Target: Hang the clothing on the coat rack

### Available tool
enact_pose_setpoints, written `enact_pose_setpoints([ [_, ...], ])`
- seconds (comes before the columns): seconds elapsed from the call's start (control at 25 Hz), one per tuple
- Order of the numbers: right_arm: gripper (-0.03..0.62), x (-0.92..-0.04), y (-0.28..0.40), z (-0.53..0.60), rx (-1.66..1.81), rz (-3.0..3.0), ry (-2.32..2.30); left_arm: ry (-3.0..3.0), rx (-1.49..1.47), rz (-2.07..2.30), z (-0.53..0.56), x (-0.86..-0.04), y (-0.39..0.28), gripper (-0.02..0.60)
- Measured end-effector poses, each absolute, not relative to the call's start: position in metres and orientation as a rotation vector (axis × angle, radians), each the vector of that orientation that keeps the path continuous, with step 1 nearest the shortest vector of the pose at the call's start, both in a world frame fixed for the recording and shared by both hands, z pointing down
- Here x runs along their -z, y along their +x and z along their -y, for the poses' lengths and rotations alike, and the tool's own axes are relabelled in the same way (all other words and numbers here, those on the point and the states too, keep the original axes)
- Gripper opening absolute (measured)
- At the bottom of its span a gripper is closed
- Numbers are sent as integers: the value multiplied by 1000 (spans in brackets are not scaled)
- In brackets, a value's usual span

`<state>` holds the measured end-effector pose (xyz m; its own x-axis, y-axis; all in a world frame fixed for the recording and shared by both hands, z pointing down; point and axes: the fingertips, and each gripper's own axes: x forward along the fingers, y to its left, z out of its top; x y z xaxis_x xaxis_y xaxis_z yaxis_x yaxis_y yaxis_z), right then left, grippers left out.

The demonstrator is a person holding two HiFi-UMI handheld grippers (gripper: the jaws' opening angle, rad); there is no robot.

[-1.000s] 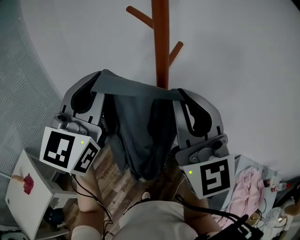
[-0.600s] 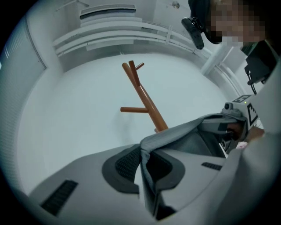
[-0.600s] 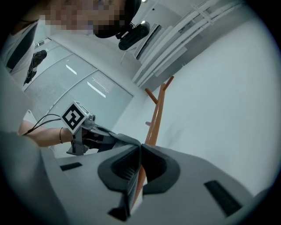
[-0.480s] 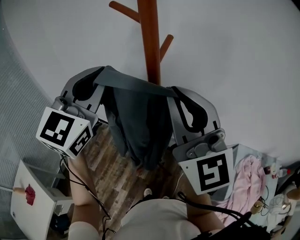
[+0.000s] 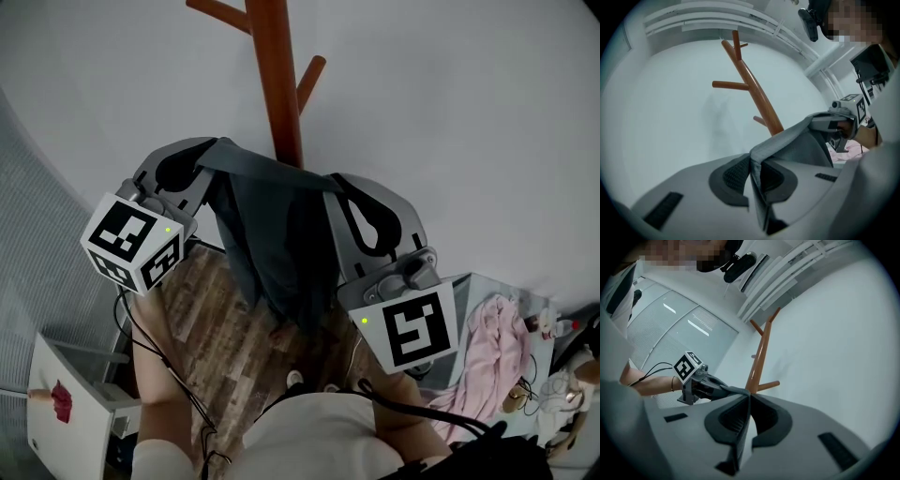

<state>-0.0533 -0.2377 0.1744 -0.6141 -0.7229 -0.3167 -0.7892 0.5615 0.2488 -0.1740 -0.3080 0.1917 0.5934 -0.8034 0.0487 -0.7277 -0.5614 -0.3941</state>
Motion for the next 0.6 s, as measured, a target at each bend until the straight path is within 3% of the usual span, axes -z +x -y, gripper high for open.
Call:
enact_pose_setpoints([
  [0.6,25,-208,-55,246,-491,-2685,-1289,-2647,292,-1307,317,-237,-174,34],
])
